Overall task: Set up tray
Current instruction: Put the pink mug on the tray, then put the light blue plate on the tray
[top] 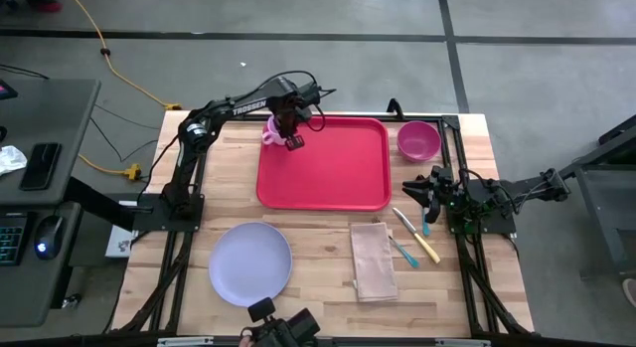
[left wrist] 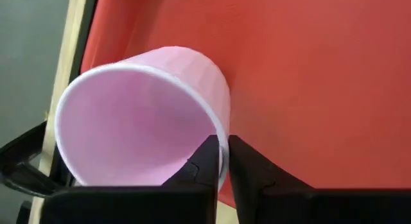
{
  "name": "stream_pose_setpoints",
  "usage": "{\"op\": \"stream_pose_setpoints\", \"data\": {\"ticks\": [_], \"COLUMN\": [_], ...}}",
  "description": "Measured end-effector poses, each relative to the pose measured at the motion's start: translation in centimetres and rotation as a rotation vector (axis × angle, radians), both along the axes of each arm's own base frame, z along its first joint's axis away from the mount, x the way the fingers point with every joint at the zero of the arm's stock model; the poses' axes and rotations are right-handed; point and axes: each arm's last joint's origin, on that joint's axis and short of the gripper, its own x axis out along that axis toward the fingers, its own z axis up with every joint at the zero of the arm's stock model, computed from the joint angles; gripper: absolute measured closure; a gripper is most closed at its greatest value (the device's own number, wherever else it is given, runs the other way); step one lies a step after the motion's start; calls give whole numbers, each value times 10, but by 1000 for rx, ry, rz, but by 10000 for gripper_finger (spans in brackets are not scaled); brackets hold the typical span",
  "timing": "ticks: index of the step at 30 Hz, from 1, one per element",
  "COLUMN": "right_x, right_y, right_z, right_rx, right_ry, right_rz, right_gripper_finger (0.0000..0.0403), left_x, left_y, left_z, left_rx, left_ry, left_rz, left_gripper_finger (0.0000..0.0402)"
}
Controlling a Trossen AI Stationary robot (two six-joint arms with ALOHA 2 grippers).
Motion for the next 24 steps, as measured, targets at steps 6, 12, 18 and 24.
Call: {"op": "stream_pose_setpoints", "data": {"ticks": [6,12,18,24], "right_x": [0,0,0,0], "right_y": [0,0,0,0], "right_z": [0,0,0,0], "right_rx": [0,0,0,0], "right_ry": [0,0,0,0], "right_rz": [0,0,-1,-1], "right_gripper_finger": [320,320,320,320], "left_x": [0,0,0,0], "left_y": [0,1,1,1], "left_z": [0,0,1,1], "left_rx": [-2,13,36,36], "left_ry": [-3,0,15,13], "left_rz": [-1,-1,3,25], "left_gripper_finger": [320,298,252,206]}}
